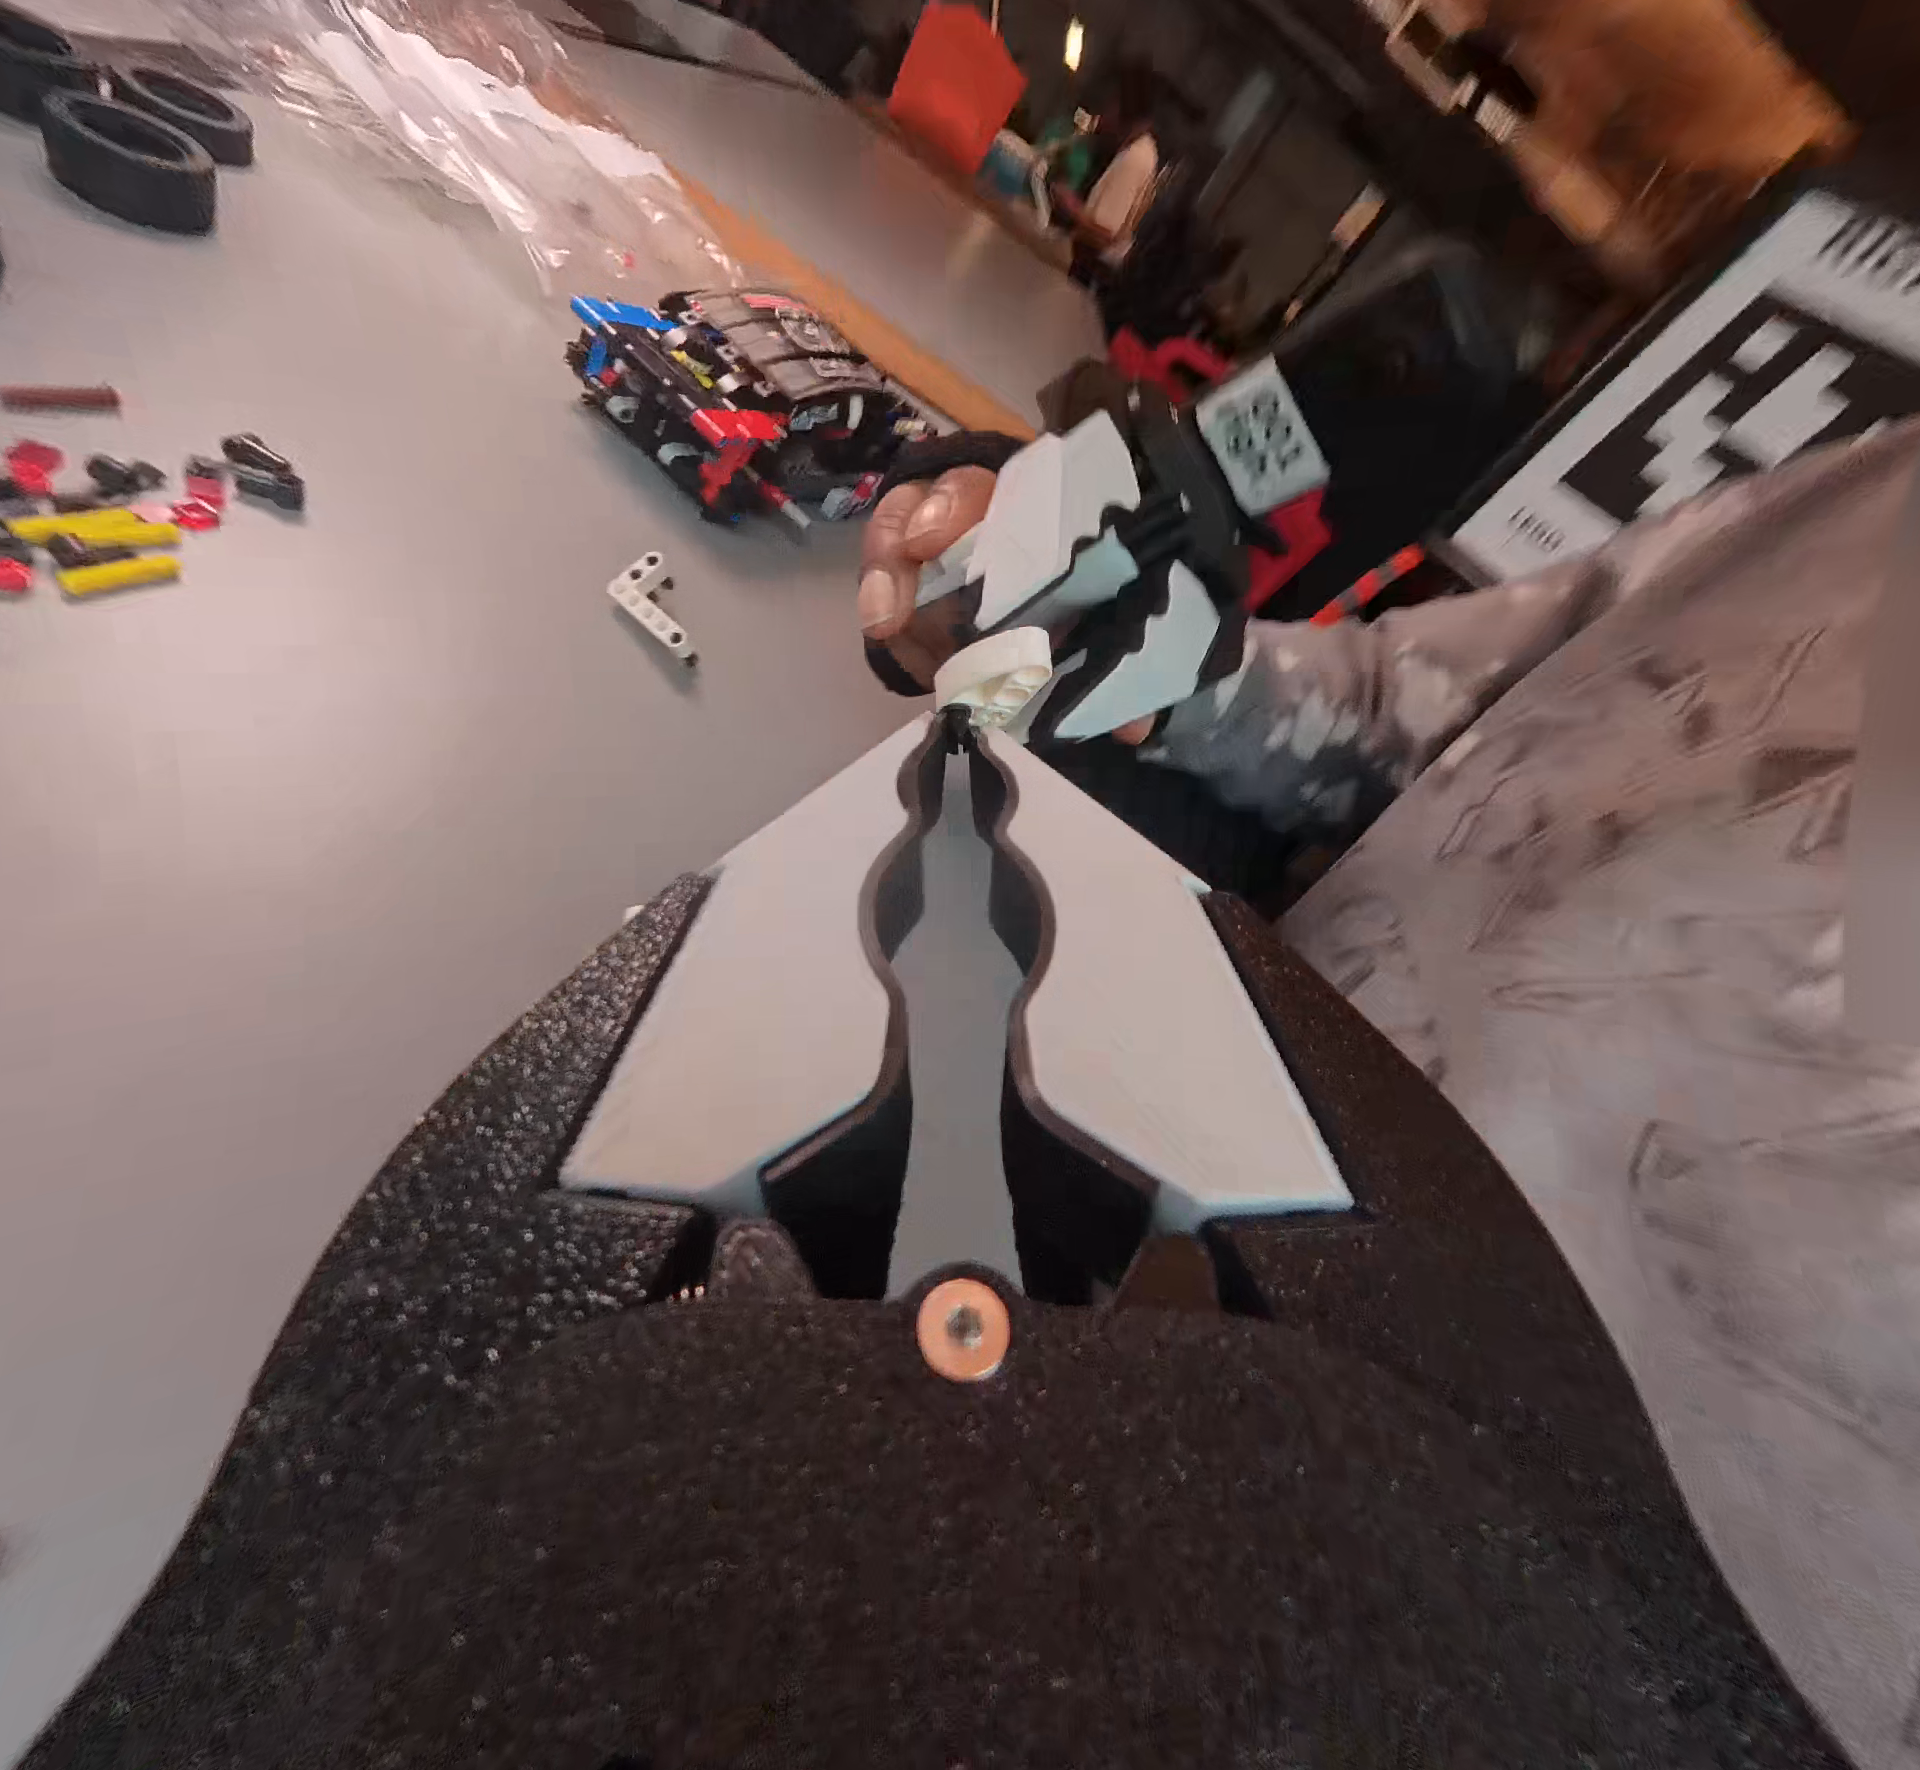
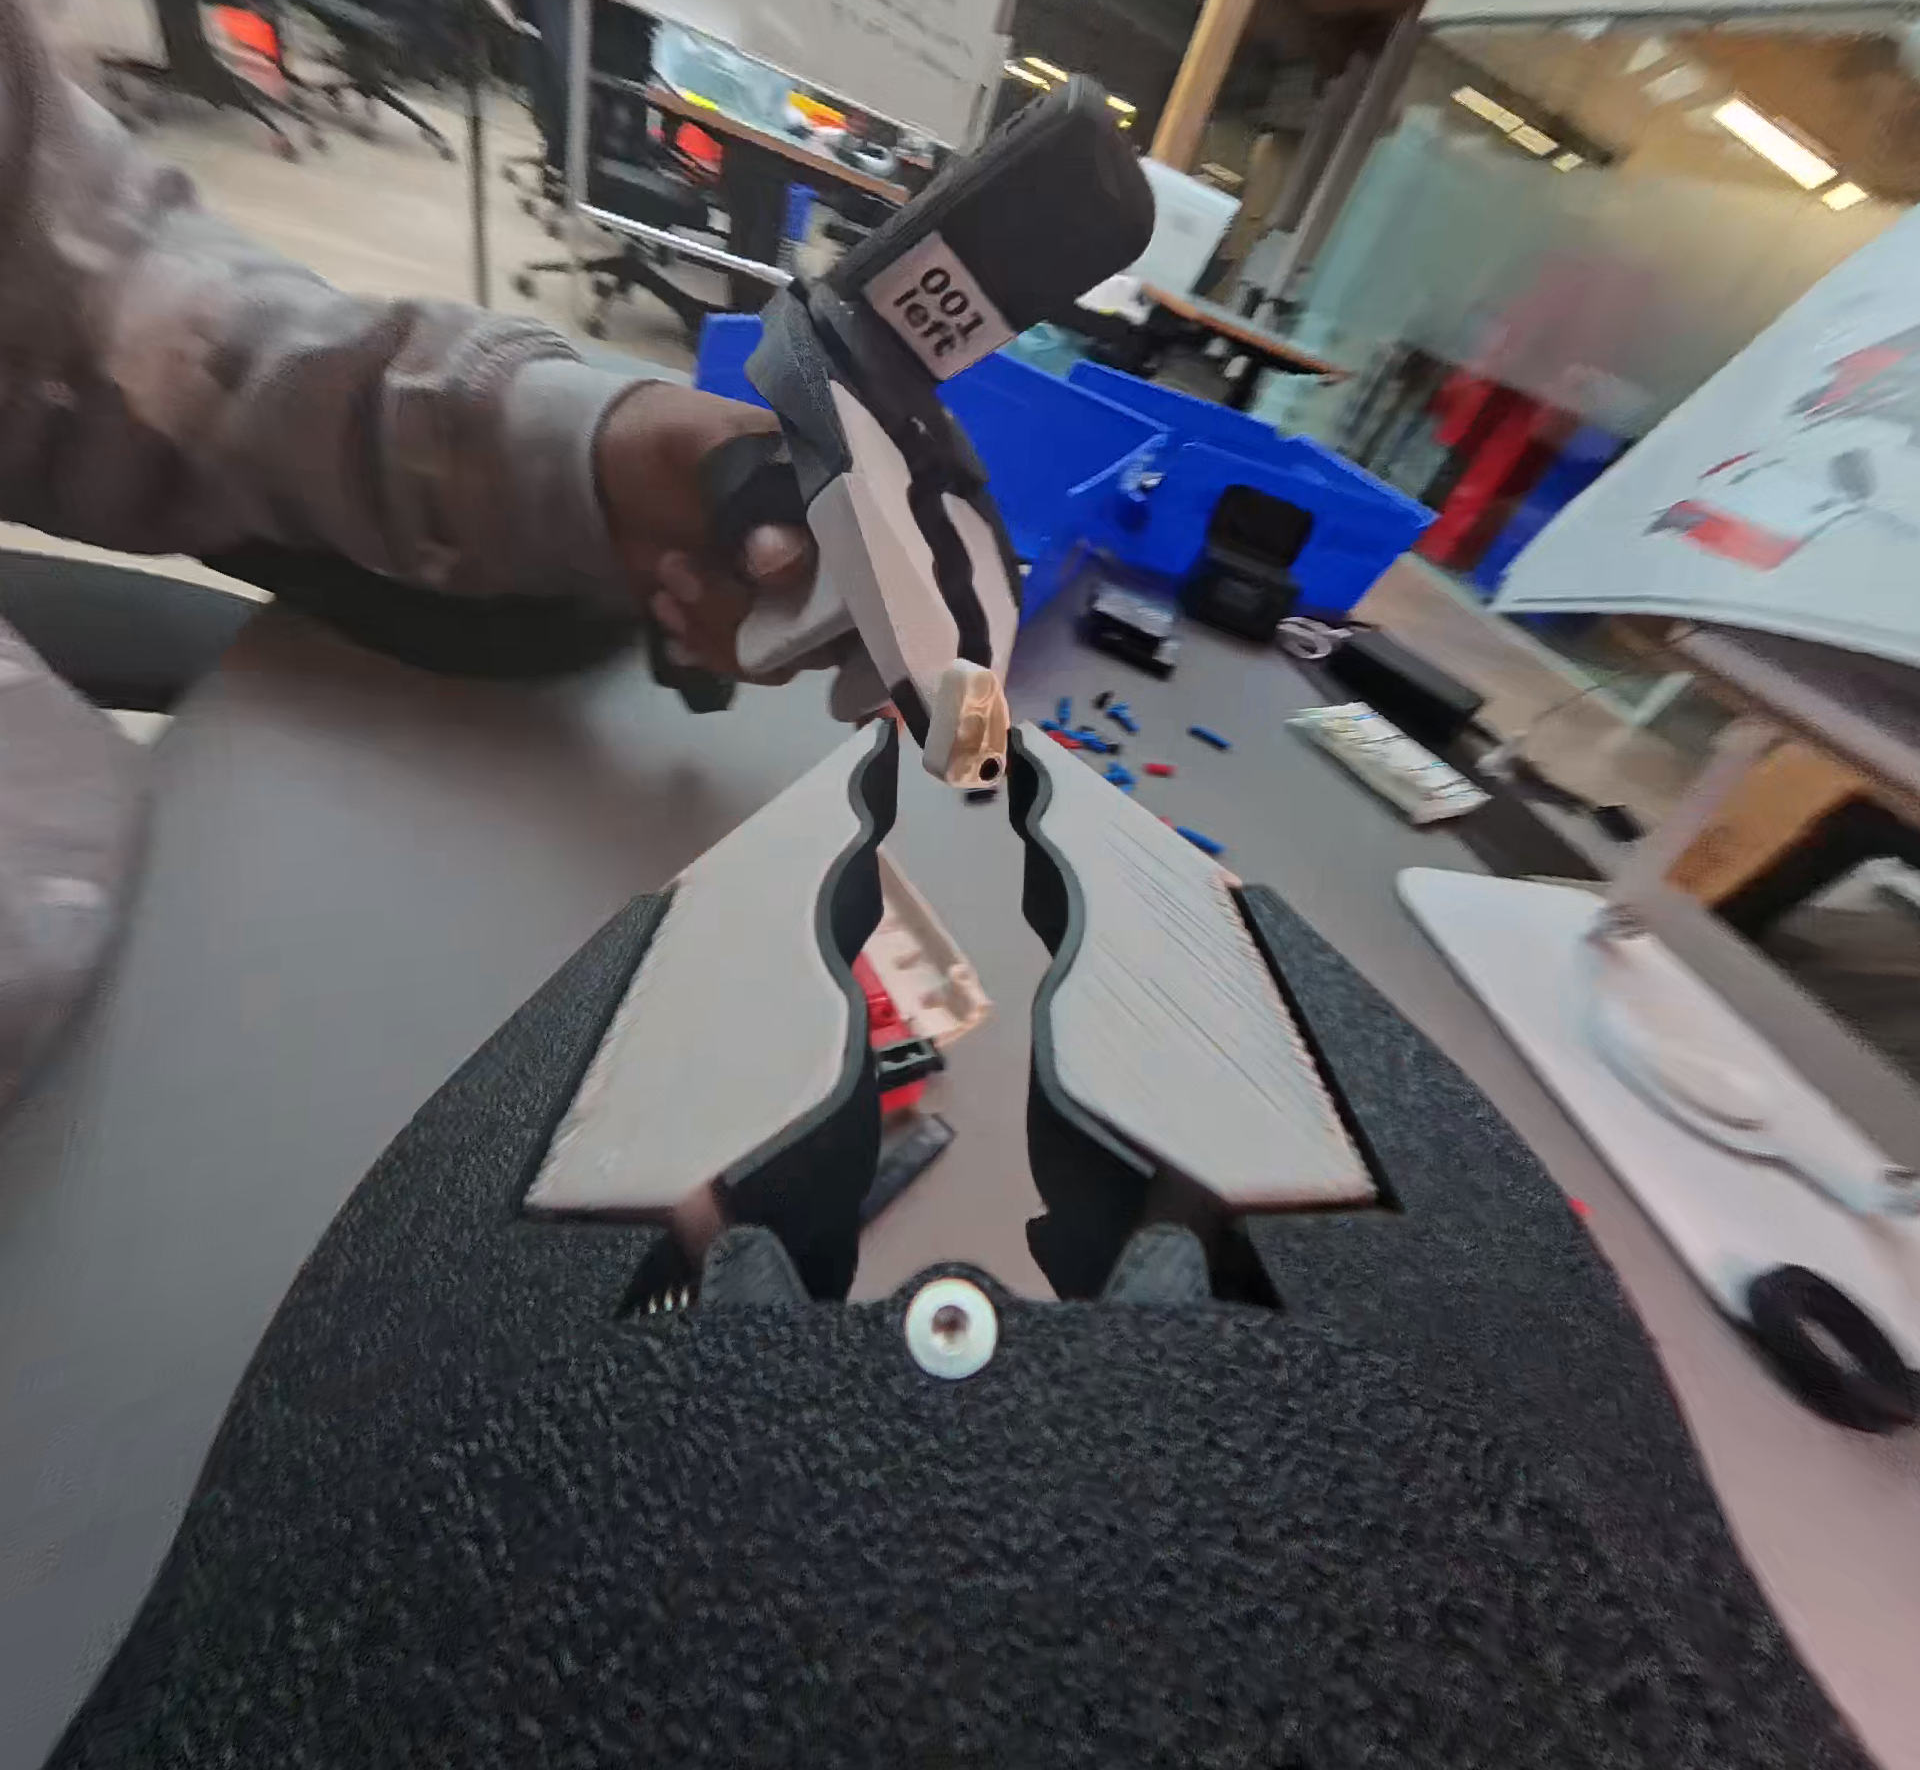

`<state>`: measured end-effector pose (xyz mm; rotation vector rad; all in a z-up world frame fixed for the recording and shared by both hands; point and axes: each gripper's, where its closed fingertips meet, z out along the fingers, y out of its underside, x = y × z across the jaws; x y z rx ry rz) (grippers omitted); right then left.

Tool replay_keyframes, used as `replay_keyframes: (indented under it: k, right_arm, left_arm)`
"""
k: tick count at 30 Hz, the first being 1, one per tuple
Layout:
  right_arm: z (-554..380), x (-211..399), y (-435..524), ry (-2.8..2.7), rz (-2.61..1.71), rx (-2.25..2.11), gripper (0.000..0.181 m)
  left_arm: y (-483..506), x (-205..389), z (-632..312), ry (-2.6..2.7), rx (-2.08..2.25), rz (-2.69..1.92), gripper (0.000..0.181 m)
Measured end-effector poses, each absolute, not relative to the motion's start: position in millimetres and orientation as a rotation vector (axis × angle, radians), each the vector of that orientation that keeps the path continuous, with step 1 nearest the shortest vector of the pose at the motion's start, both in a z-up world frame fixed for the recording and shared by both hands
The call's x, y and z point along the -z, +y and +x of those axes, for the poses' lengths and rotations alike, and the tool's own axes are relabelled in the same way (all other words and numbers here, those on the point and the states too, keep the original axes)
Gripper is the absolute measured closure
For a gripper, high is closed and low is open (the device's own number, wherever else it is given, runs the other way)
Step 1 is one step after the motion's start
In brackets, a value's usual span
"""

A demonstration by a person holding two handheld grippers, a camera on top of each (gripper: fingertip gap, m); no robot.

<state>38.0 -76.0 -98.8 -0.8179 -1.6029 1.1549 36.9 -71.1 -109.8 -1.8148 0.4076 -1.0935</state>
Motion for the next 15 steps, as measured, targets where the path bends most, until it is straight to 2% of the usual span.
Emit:
replay_keyframes:
  k: [1,6,9,15]
  right_arm:
    - [41,102,-80,-1.649,-0.851,-1.247,0.158]
    - [52,119,-95,-1.813,-0.838,-1.314,0.157]
    - [55,128,-105,-1.88,-0.795,-1.282,0.165]
    - [54,119,-103,-1.839,-0.741,-1.219,0.165]
  left_arm:
    - [-75,113,38,0.487,1.027,-1.84,0.179]
    - [-94,125,53,0.679,1.024,-1.885,0.18]
    - [-100,130,62,0.736,1.047,-1.9,0.179]
    - [-99,120,62,0.628,1.222,-1.831,0.177]
